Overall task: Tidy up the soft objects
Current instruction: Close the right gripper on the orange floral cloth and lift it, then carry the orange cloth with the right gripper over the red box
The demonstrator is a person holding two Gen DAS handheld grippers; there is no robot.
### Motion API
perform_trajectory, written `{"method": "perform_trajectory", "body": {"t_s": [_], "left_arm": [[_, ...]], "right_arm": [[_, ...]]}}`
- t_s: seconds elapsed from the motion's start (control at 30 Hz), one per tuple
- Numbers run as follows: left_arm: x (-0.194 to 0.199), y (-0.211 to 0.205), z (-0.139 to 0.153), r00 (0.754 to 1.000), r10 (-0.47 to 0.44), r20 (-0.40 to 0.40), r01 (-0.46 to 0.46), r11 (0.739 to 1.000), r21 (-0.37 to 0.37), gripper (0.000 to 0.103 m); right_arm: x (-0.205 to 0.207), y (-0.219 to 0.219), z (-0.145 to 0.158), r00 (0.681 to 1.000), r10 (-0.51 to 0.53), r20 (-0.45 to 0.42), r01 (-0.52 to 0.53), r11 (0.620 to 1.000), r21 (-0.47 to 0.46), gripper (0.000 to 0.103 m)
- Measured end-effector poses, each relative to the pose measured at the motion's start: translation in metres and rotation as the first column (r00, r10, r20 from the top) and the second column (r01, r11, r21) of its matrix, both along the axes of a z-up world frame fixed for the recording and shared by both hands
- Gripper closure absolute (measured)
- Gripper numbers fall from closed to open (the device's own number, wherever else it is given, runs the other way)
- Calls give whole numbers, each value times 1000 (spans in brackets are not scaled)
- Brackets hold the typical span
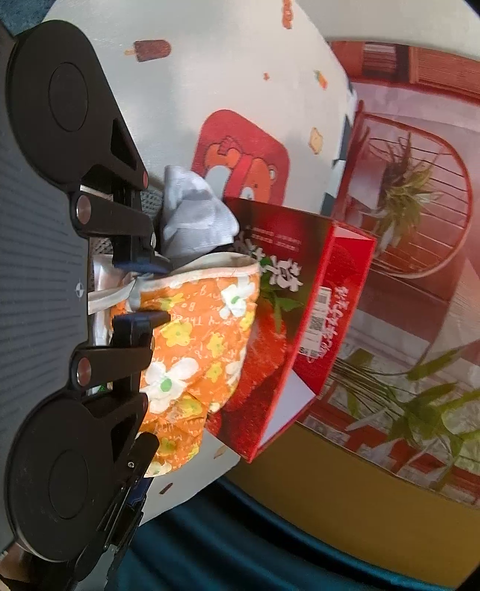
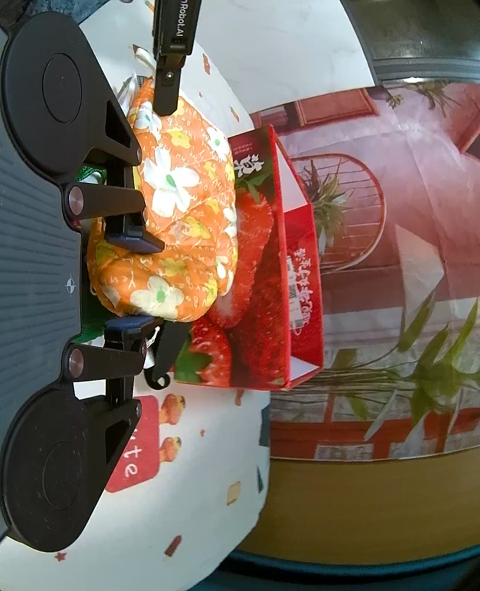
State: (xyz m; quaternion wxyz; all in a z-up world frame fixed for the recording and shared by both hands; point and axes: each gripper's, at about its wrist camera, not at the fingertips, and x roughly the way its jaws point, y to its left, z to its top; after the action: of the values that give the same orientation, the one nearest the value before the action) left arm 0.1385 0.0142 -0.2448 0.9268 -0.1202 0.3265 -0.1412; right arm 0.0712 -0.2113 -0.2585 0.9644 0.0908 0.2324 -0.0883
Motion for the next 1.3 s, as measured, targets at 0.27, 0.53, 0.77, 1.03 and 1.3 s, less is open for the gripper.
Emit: {"method": "perform_trajectory", "body": {"t_s": [0.27, 0.53, 0.77, 1.03, 1.3], "left_arm": [[-11, -2, 15, 994, 14, 105, -17, 999, 31, 88], [-25, -4, 43, 971, 2, 239, -16, 998, 55, 89], [-28, -11, 61, 957, -15, 291, -11, 996, 87, 89], [-23, -13, 80, 943, -32, 331, 4, 996, 86, 89], [-7, -15, 97, 934, -55, 354, 19, 994, 104, 89]], "right_arm": [[-6, 9, 10, 998, 42, 39, -40, 998, -51, 81], [-8, 15, 28, 994, 79, 77, -72, 993, -94, 83], [-6, 12, 47, 989, 91, 117, -79, 991, -103, 84], [0, 7, 69, 983, 108, 146, -91, 989, -120, 84], [17, 2, 87, 980, 138, 142, -119, 984, -135, 84]]}}
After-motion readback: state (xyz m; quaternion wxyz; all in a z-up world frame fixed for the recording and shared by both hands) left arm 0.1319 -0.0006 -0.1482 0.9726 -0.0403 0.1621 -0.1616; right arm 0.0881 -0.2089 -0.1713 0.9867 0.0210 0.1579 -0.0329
